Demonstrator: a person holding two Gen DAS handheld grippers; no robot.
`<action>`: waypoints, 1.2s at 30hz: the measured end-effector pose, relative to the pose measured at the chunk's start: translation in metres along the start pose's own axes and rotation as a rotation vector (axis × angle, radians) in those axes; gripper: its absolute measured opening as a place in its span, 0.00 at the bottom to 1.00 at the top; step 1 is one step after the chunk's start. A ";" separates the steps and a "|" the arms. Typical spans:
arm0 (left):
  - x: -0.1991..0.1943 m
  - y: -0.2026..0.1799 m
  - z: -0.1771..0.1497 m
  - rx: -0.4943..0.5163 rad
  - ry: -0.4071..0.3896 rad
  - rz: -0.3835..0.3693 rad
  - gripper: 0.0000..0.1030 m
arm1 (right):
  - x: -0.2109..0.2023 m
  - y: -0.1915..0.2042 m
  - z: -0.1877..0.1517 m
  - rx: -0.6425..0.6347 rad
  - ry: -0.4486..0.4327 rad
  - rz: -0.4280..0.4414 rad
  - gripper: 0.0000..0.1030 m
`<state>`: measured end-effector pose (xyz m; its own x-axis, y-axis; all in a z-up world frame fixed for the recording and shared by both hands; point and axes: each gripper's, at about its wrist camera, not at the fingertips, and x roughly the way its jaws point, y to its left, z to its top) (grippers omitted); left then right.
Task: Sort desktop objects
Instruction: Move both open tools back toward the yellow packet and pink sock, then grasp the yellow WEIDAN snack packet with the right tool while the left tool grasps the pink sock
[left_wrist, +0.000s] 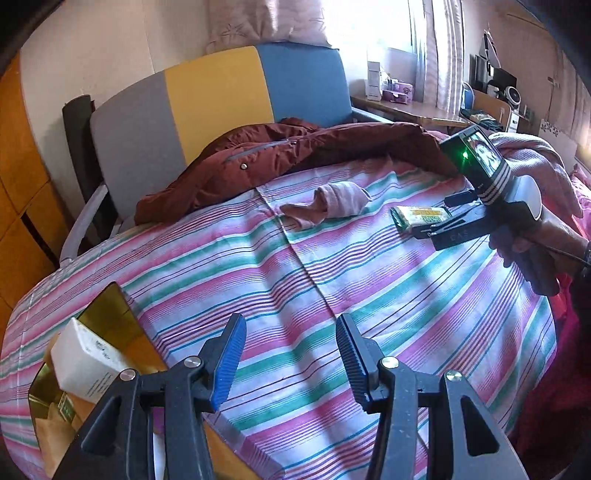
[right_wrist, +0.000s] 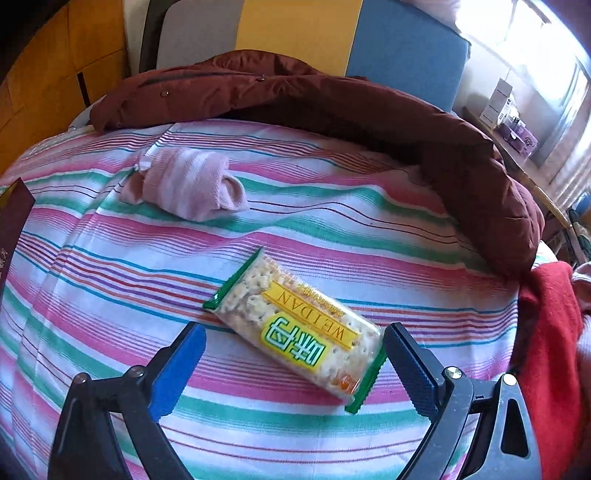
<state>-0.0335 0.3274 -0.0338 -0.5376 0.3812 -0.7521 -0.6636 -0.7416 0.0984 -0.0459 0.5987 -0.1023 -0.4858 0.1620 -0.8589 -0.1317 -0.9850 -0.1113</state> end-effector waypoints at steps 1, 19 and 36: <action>0.002 -0.002 0.001 0.006 0.003 -0.001 0.50 | 0.002 -0.001 0.001 0.001 0.000 0.002 0.95; 0.047 -0.016 0.037 -0.025 0.093 -0.131 0.50 | 0.008 -0.008 0.001 -0.003 0.004 0.046 0.81; 0.156 -0.011 0.131 -0.265 0.217 -0.305 0.65 | 0.017 -0.011 0.013 -0.025 -0.019 0.055 0.86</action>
<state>-0.1779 0.4675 -0.0670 -0.1976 0.5005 -0.8429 -0.6037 -0.7396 -0.2977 -0.0643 0.6131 -0.1090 -0.5084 0.1085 -0.8543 -0.0826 -0.9936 -0.0771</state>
